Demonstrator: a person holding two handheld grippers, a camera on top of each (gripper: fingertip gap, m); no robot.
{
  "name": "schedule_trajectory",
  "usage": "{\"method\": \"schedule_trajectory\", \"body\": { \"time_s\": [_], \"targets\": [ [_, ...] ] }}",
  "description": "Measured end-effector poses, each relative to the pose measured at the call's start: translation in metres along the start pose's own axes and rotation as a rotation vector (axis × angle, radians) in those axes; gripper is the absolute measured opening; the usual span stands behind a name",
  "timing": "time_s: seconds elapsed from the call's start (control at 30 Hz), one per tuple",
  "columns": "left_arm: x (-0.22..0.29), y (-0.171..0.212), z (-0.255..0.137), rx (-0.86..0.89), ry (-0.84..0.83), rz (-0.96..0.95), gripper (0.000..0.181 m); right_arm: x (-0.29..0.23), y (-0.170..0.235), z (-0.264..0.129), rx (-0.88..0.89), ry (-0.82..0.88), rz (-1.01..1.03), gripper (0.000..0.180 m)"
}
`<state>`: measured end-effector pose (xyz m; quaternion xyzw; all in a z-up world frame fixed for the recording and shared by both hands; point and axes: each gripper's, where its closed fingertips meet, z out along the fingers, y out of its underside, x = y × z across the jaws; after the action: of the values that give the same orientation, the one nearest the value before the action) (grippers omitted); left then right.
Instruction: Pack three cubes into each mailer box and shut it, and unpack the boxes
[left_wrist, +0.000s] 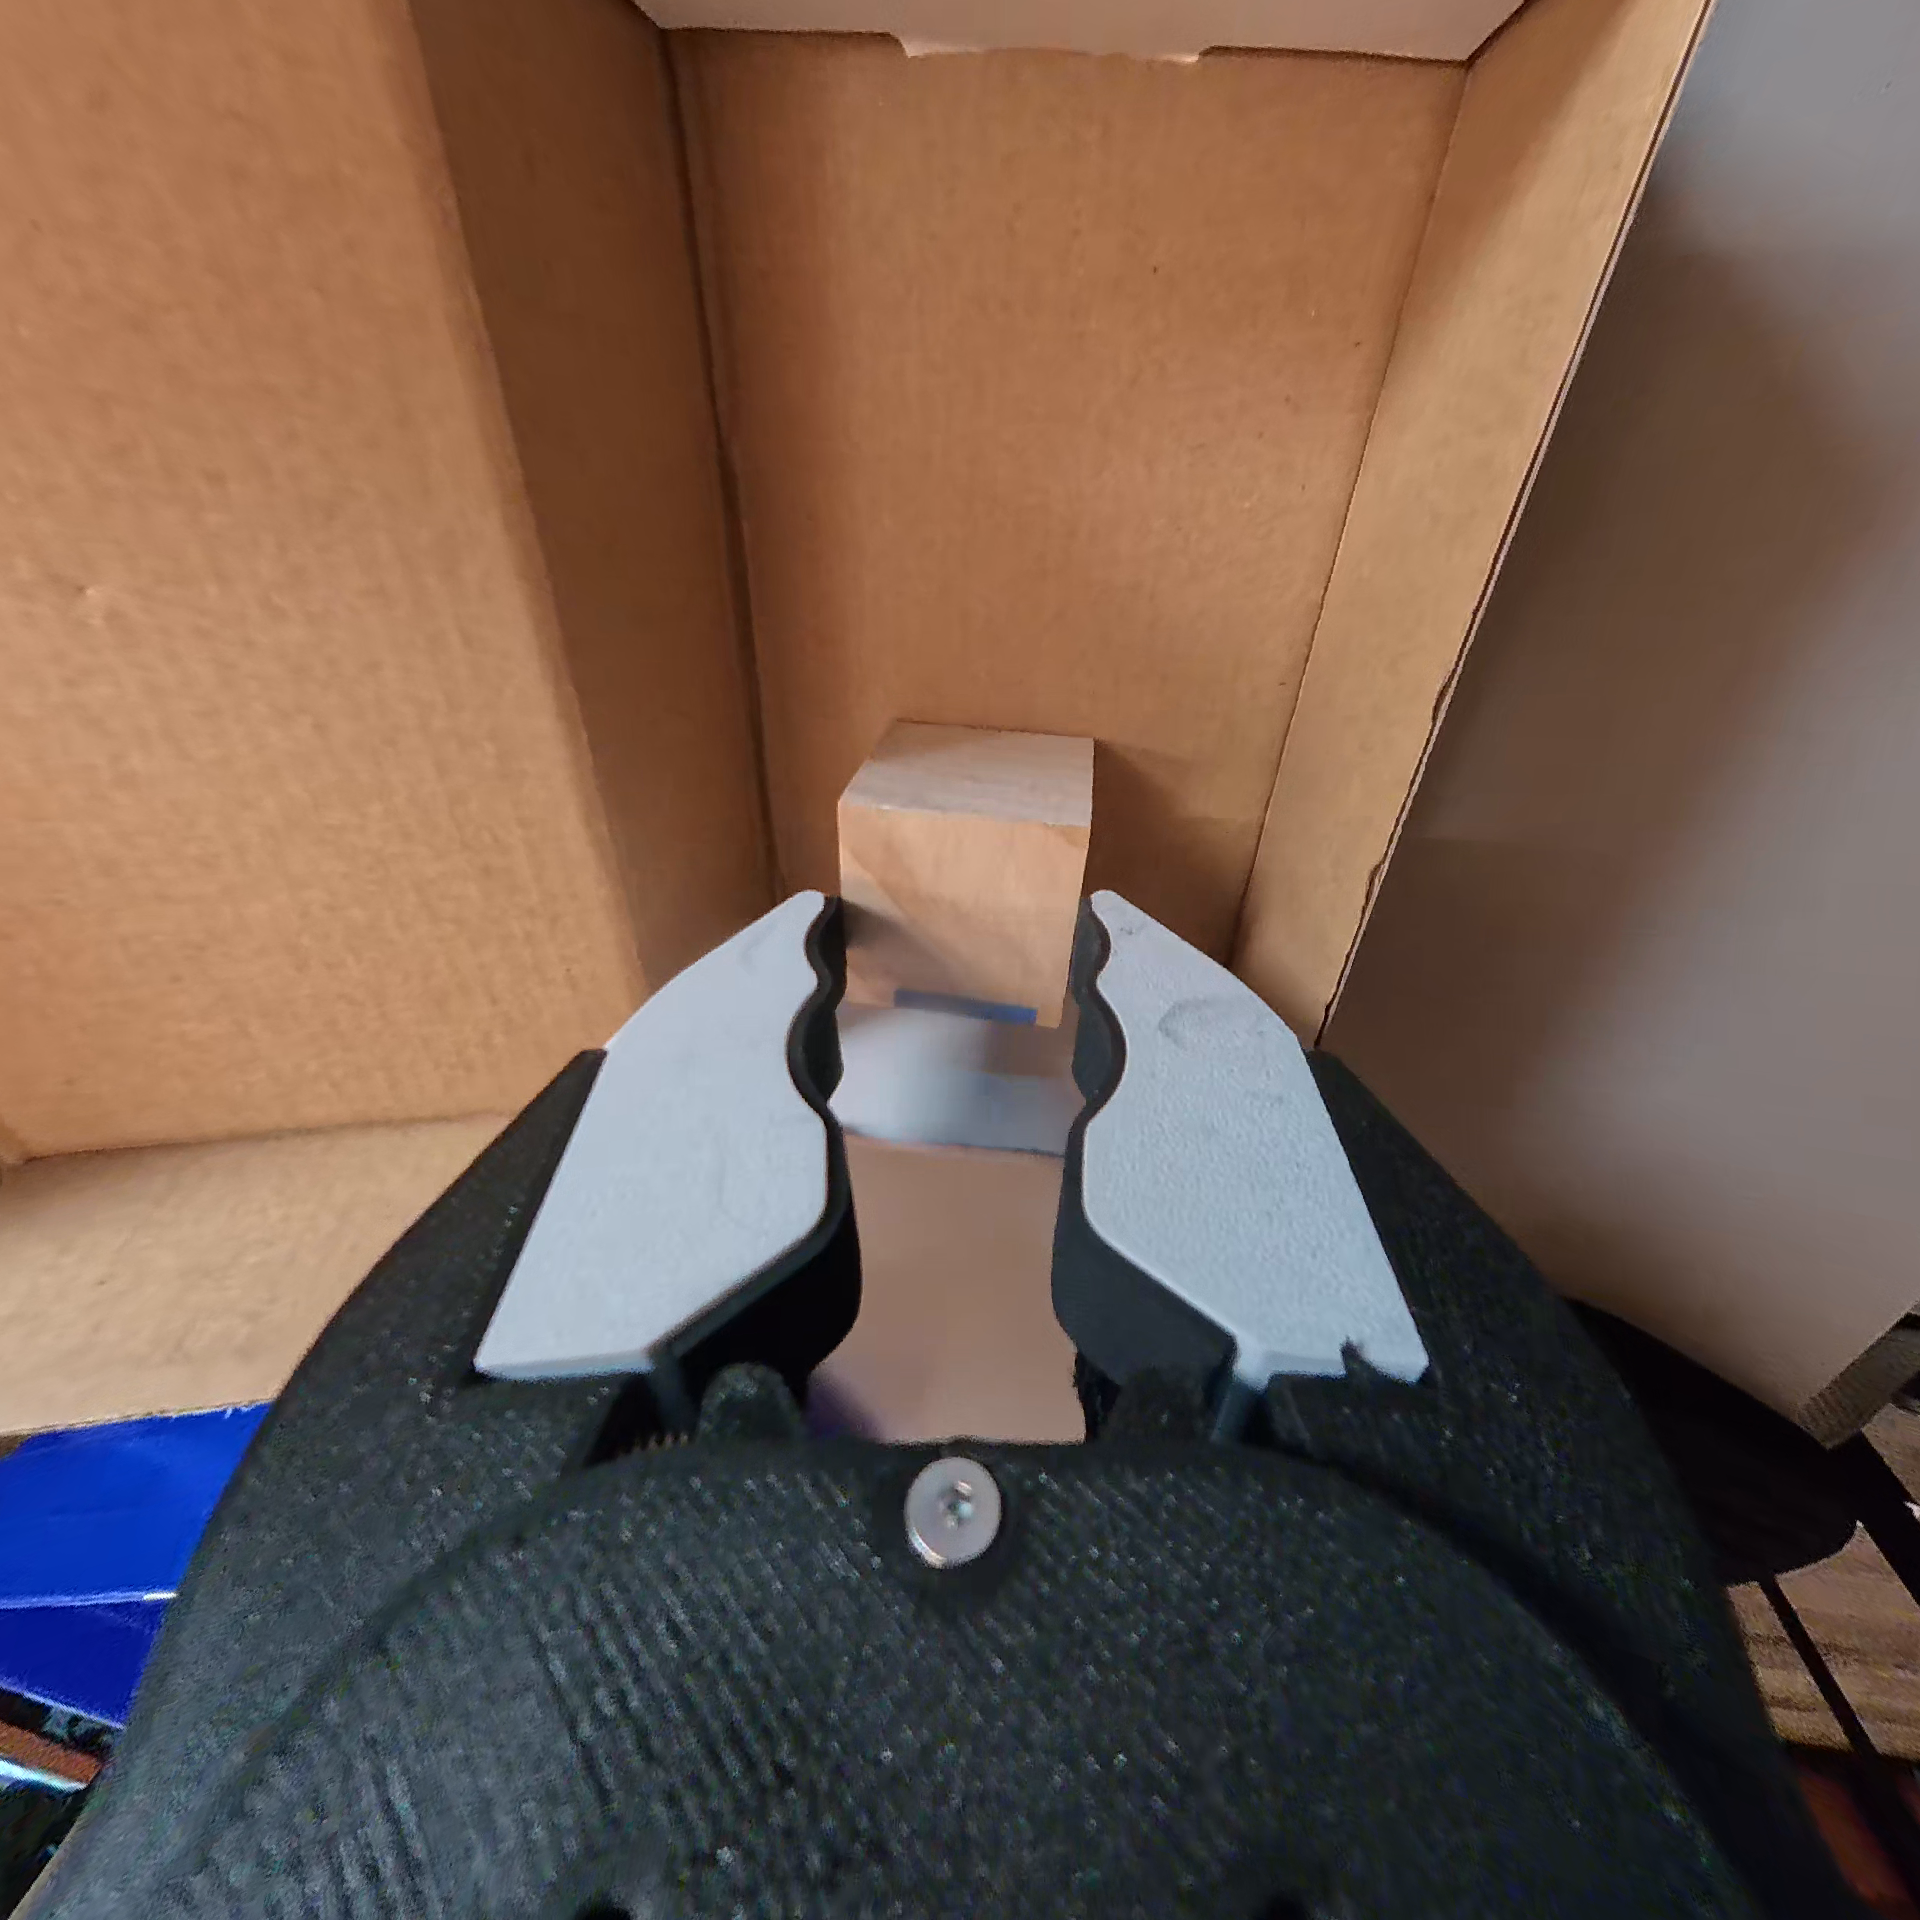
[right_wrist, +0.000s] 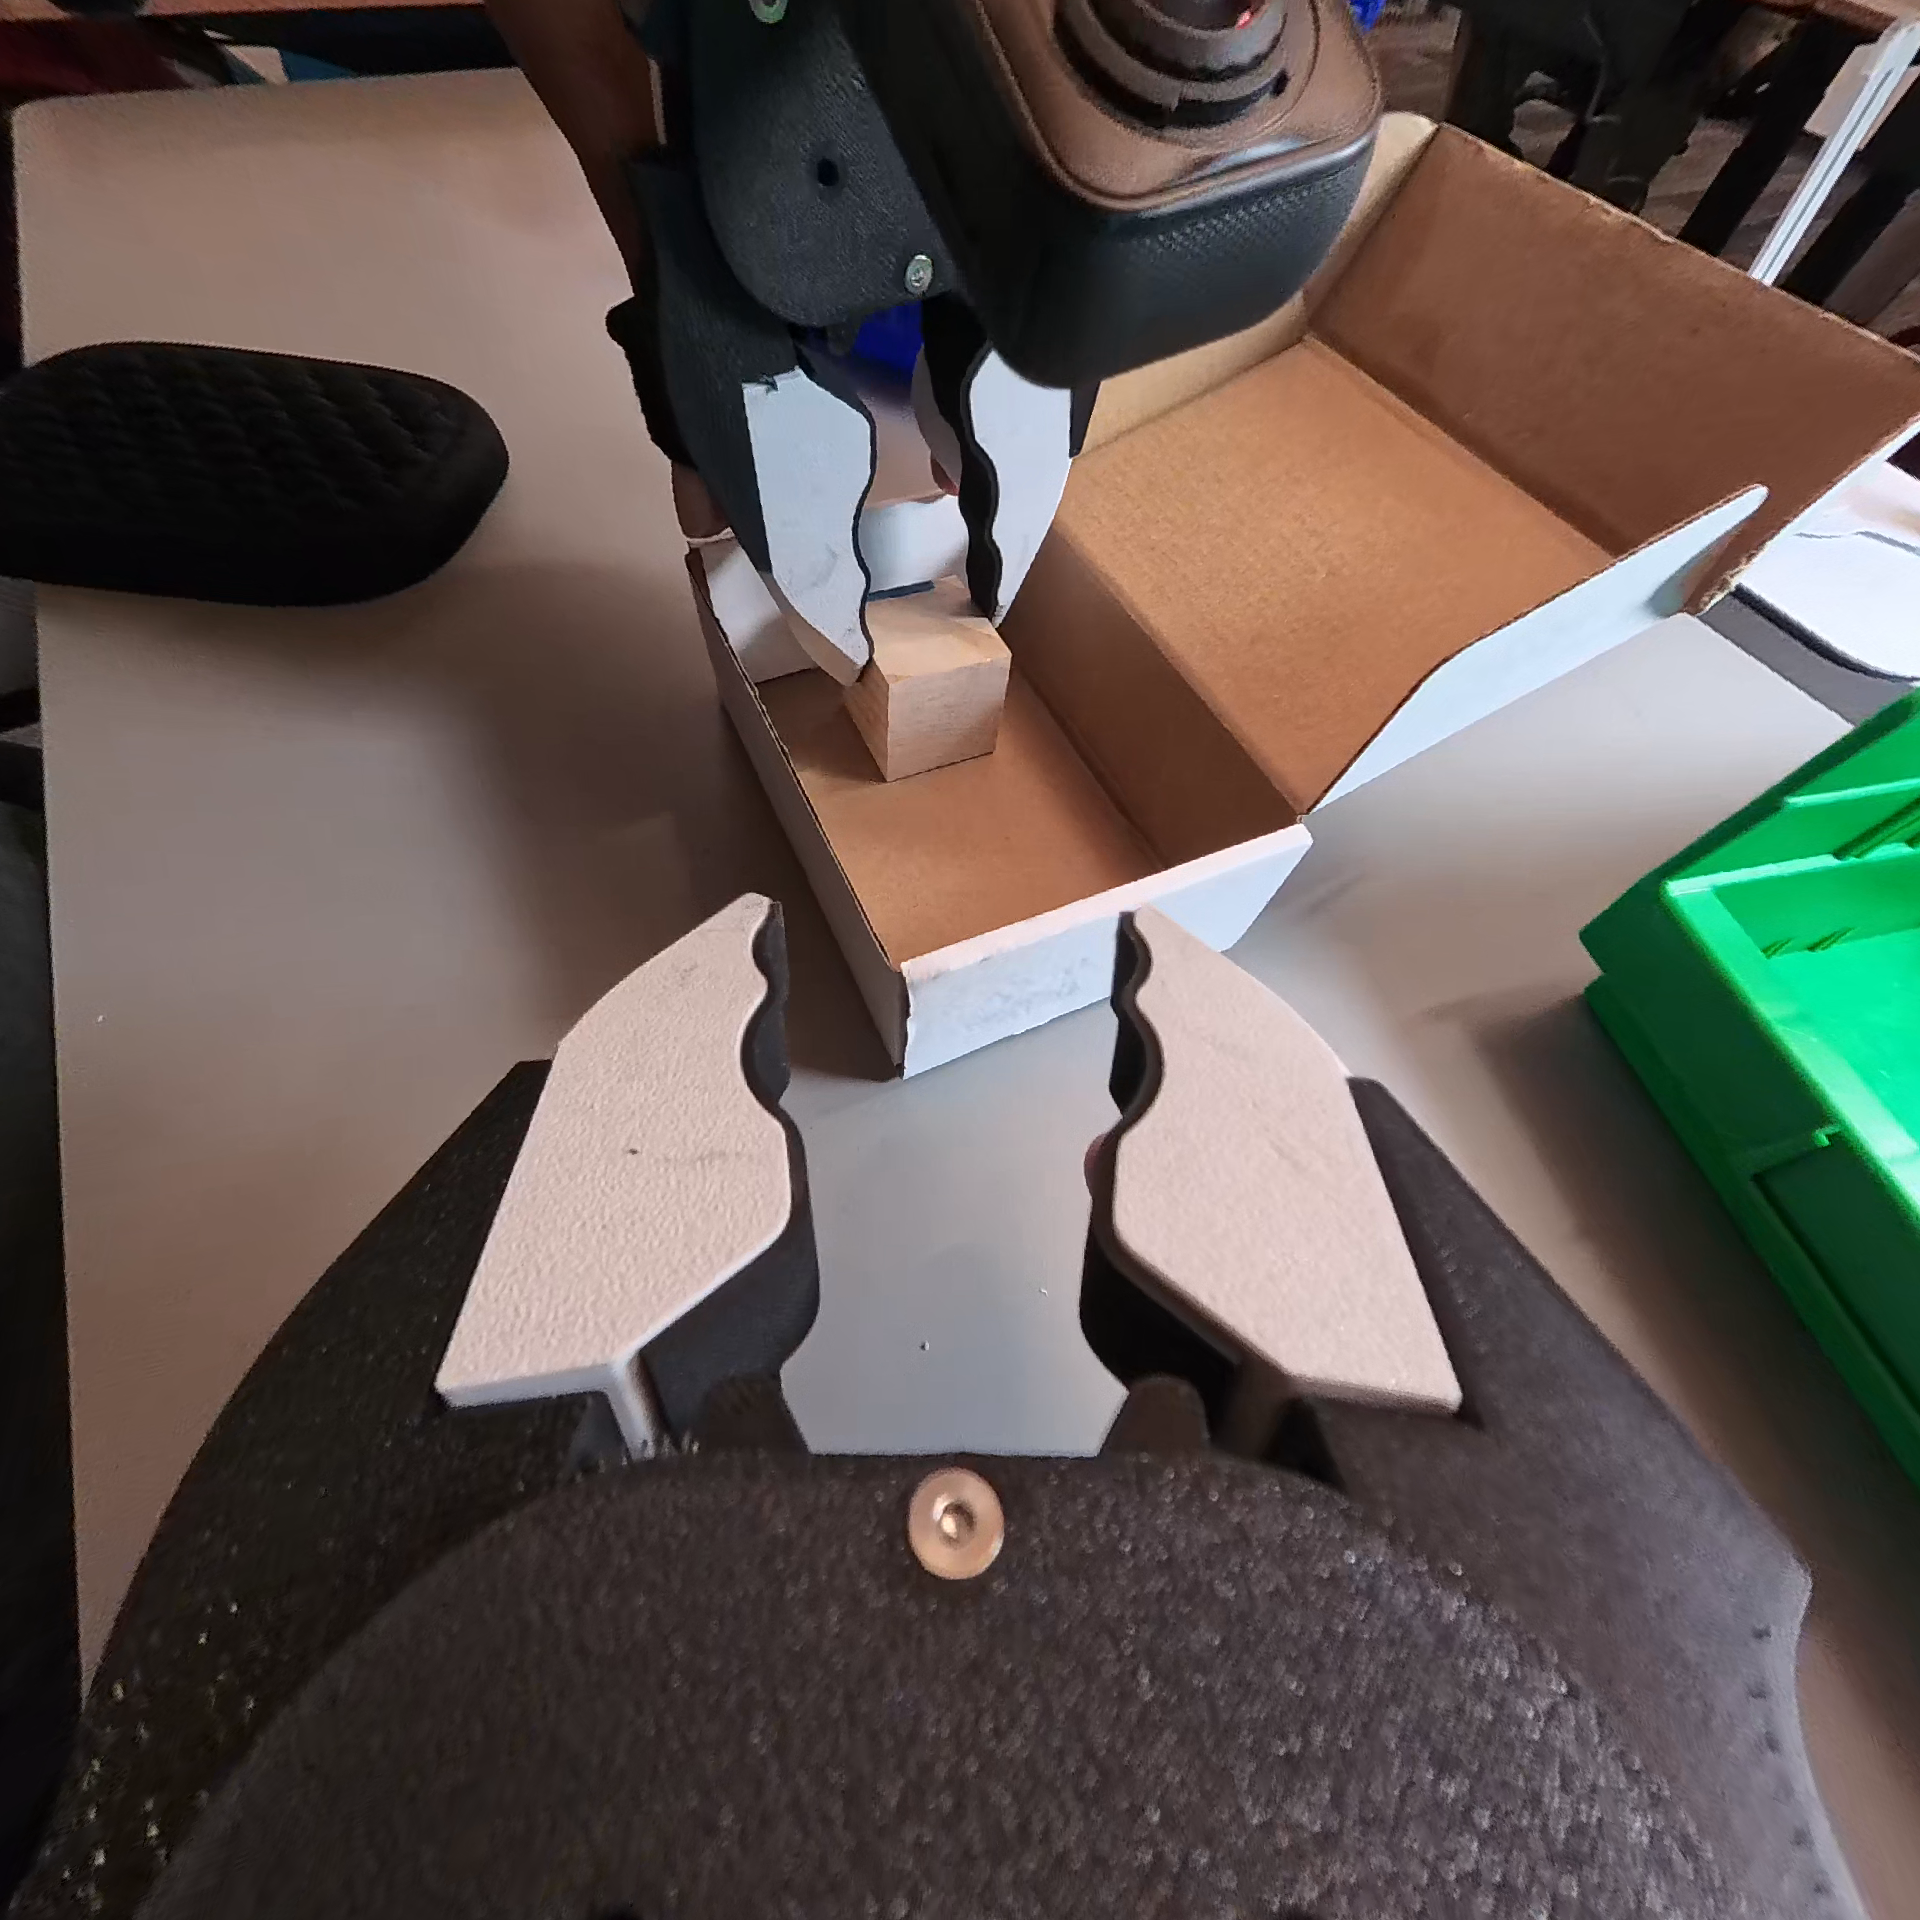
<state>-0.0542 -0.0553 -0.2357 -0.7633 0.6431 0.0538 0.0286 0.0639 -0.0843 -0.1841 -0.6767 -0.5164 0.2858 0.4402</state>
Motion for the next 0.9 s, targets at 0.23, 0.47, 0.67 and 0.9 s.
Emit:
{"method": "schedule_trajectory", "body": {
  "time_s": [0.23, 0.47, 0.67, 0.9],
  "targets": [
    [-0.001, 0.002, 0.000, -0.013, -0.001, -0.013, 0.041, 0.002, 0.000, 0.000, -0.003, 0.010, 0.006, 0.060],
    [-0.001, 0.002, 0.001, -0.010, 0.004, -0.017, 0.041, 0.002, 0.000, -0.001, -0.001, 0.011, 0.007, 0.059],
    [-0.002, 0.001, -0.007, 0.033, 0.002, -0.028, 0.047, 0.002, 0.001, -0.001, 0.000, 0.009, 0.009, 0.059],
    [-0.029, 0.023, -0.061, 0.164, -0.072, -0.119, 0.047, 0.002, 0.001, -0.001, -0.001, 0.007, 0.008, 0.059]
  ]
}}
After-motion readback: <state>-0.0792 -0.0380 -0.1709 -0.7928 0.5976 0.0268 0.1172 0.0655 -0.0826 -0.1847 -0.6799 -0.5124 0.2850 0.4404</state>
